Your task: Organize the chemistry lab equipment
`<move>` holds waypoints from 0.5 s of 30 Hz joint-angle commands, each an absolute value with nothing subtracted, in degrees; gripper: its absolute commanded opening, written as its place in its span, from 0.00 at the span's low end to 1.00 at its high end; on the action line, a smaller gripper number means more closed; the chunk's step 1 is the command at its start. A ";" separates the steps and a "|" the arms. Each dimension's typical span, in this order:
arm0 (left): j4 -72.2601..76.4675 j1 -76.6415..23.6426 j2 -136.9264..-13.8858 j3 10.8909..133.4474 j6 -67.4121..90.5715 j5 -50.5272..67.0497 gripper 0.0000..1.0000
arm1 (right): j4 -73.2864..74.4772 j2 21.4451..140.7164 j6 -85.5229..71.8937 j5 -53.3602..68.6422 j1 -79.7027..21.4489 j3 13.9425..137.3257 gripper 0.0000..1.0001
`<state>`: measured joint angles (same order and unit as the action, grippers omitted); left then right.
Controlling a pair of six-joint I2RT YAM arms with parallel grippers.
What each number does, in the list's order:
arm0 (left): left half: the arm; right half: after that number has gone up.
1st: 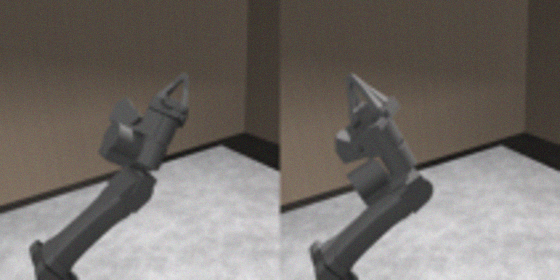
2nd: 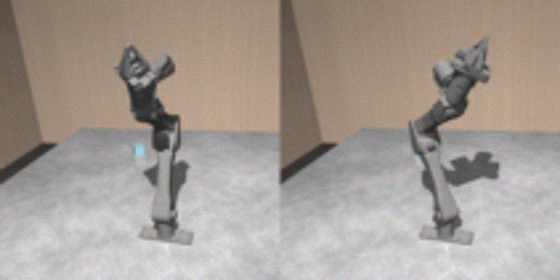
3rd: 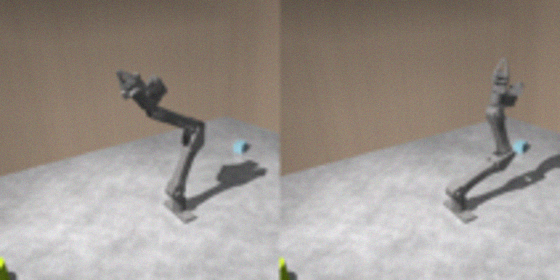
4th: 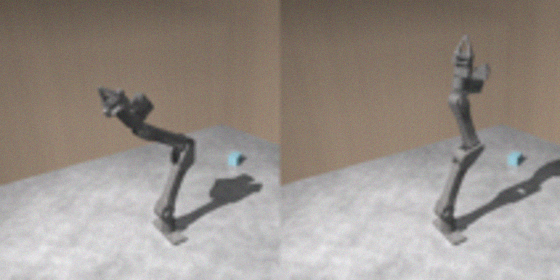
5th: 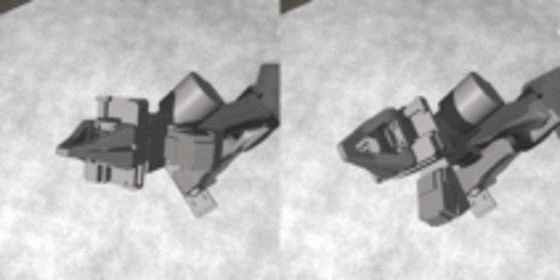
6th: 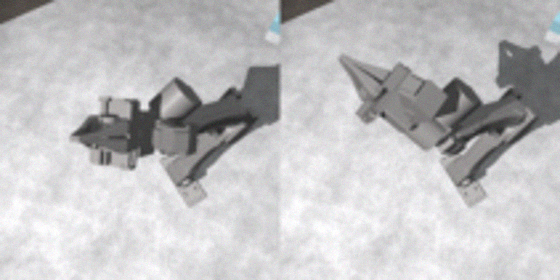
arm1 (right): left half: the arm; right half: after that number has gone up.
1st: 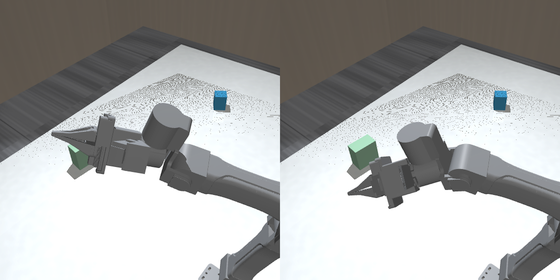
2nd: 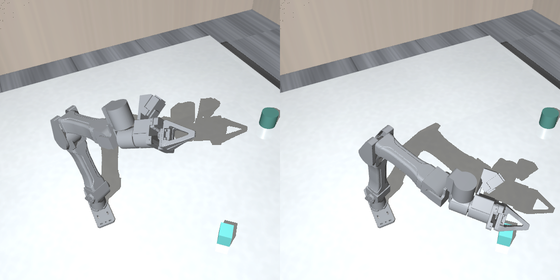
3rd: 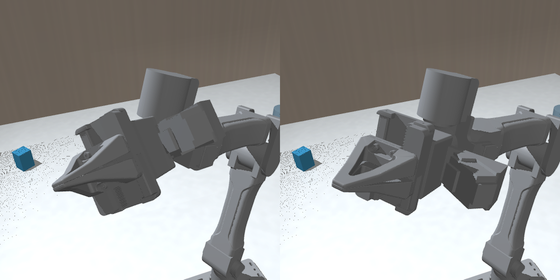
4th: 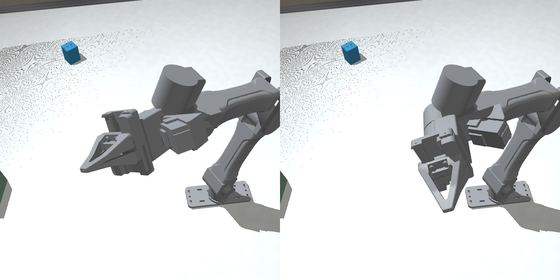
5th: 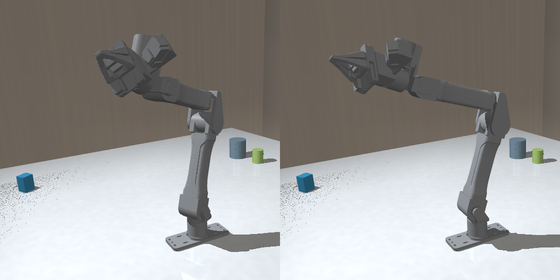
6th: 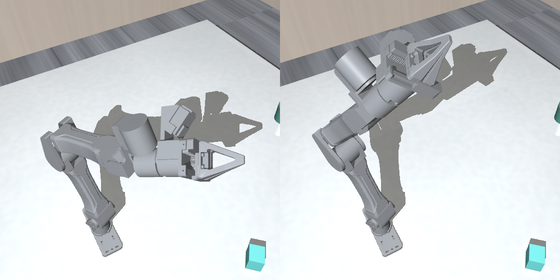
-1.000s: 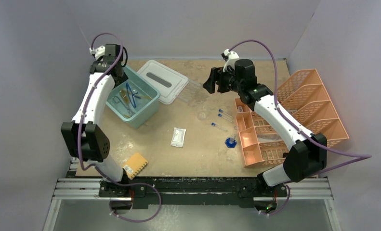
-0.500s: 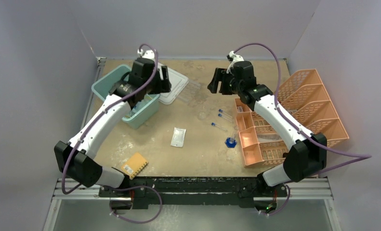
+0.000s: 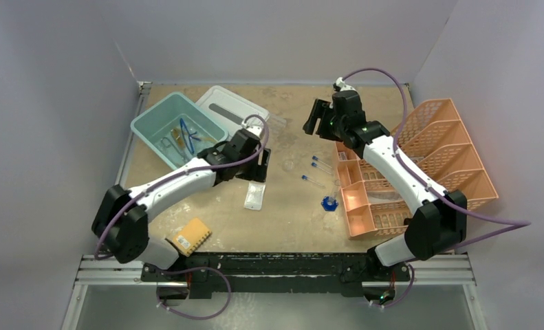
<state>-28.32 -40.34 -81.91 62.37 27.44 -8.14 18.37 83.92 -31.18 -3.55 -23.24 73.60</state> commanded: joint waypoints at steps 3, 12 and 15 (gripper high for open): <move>-27.31 -42.39 -89.29 60.27 28.10 -8.97 0.71 | 22.45 82.68 -33.56 -5.22 -23.47 73.94 0.73; -17.94 -42.94 -91.37 66.72 24.43 -5.24 0.72 | 24.64 81.92 -34.58 -9.41 -23.32 73.63 0.72; -12.41 -42.97 -92.76 69.26 23.46 -4.54 0.76 | 26.81 81.36 -36.51 -12.83 -22.64 73.96 0.73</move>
<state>-23.88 -42.57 -92.20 63.66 26.13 -6.15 24.12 83.92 -33.95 -6.96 -23.22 73.58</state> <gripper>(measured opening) 0.736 0.729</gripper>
